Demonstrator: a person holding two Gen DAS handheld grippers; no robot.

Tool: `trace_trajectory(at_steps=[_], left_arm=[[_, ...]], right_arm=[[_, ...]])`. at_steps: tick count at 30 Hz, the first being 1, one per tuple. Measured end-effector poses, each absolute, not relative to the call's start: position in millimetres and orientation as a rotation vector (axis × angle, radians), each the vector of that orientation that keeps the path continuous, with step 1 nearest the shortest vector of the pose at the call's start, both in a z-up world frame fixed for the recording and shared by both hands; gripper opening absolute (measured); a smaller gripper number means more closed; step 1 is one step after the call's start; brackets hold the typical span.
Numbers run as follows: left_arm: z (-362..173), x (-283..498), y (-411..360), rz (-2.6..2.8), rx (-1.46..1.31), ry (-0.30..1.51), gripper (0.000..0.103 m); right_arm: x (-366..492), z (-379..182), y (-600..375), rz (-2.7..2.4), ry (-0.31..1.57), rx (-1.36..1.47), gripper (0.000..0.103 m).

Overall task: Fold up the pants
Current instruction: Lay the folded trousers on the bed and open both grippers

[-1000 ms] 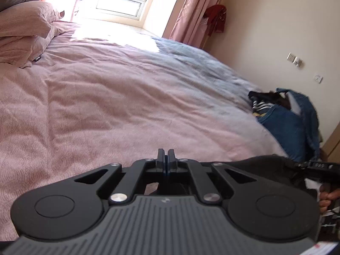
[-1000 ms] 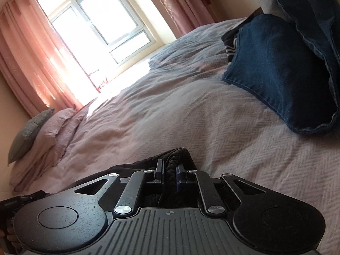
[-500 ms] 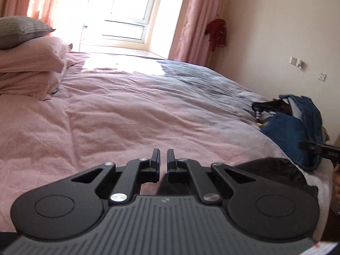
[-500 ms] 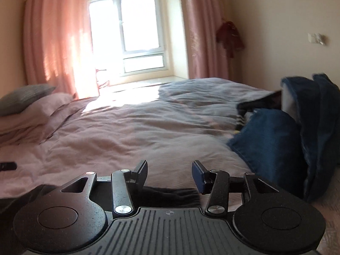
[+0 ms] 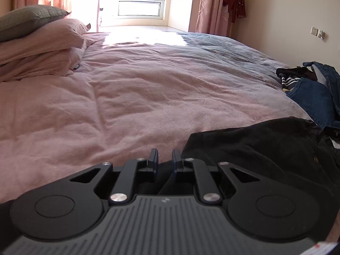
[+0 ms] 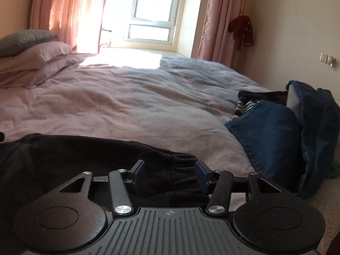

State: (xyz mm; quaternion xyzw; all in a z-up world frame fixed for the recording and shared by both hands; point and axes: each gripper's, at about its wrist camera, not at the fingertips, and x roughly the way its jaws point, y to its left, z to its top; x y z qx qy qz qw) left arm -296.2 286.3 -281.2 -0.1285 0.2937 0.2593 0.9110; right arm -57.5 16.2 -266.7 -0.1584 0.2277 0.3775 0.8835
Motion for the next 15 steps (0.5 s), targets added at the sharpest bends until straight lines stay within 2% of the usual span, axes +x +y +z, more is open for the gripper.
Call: trace_trajectory(at_steps=[3, 6, 10, 13, 15], left_arm=[[-270.0, -353.0, 267.4, 0.57, -0.286, 0.578, 0.012], [-277.6, -403.6, 245.4, 0.619, -0.312, 0.586, 0.015], [-307.2, -442.0, 230.6, 0.718, -0.331, 0.649, 0.019], [-301.6, -462.3, 219.9, 0.755, -0.344, 0.623, 0.02], [-291.4, -468.5, 212.5, 0.769, -0.342, 0.625, 0.029]], right_arm=[[-103.4, -250.4, -21.2, 0.842, 0.442, -0.273, 0.05], [-145.0, -259.0, -39.2, 0.9, 0.442, -0.287, 0.05], [-161.1, -304.6, -27.0, 0.896, 0.55, -0.428, 0.05], [-157.4, -299.4, -28.3, 0.857, 0.609, -0.349, 0.05], [-162.4, -286.5, -28.4, 0.835, 0.615, -0.331, 0.05]])
